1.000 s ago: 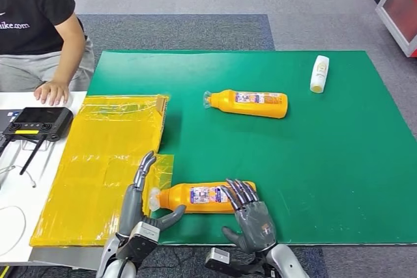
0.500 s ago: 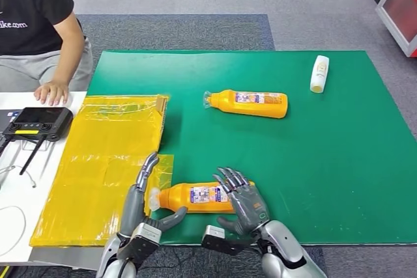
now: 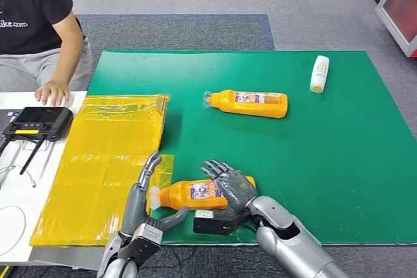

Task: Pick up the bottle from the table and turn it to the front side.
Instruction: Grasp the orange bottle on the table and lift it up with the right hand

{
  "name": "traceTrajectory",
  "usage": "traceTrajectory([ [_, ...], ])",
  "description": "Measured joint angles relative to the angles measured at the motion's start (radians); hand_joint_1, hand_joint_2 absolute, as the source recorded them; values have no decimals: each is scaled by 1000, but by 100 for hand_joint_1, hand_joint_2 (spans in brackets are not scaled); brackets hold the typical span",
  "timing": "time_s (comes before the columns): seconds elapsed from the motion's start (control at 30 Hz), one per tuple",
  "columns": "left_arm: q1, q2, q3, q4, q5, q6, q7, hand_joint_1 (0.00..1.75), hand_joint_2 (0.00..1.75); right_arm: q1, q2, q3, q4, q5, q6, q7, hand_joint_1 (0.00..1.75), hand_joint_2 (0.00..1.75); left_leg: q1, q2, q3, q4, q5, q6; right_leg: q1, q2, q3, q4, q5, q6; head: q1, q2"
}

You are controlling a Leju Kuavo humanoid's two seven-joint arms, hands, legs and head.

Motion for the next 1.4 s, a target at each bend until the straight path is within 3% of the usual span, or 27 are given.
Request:
traceTrajectory([
  [0.2,0,0,3,7,0,19,-10,0,175,-95,-19,66,97,-32,51,8,0,175,0,0,0,0,1,1,0,0,1,0,1,1,0,0],
  [0.4,1,8,12,16,11,75,-20,0,175,-184,-22,115,198,-128,179,22,0,175,0,0,8,0,0,1,0,0,6,-1,1,0,0,0],
  [0.6,3,19,25,23,19,95,-22,0,175,-236,-22,149,271,-156,193,33,0,175,0,0,13,0,0,2,0,0,12,-1,0,1,0,0],
  [0.73,3,24,27,24,20,95,-22,0,175,-247,-22,158,290,-158,193,36,171,175,0,0,16,0,0,2,0,0,16,-3,1,2,0,0],
  [0.93,7,28,30,24,21,117,-22,0,175,-247,-22,168,306,-158,126,77,175,175,0,-1,16,0,1,3,0,-1,17,-3,2,2,0,0],
  [1.1,11,24,50,12,18,122,-23,0,175,-182,2,116,286,-211,-81,62,175,175,0,-1,16,0,1,2,0,-1,17,-3,2,2,0,0],
  [1.3,13,15,70,-28,23,110,-52,0,175,-10,66,-52,147,-363,-227,-86,175,175,0,-1,12,0,-1,1,0,-1,13,-2,0,1,0,0],
  [1.4,17,13,75,-41,29,117,-56,0,175,75,100,-128,77,-451,-252,-142,175,175,1,-2,7,0,0,1,1,-2,9,-1,-1,1,0,0],
])
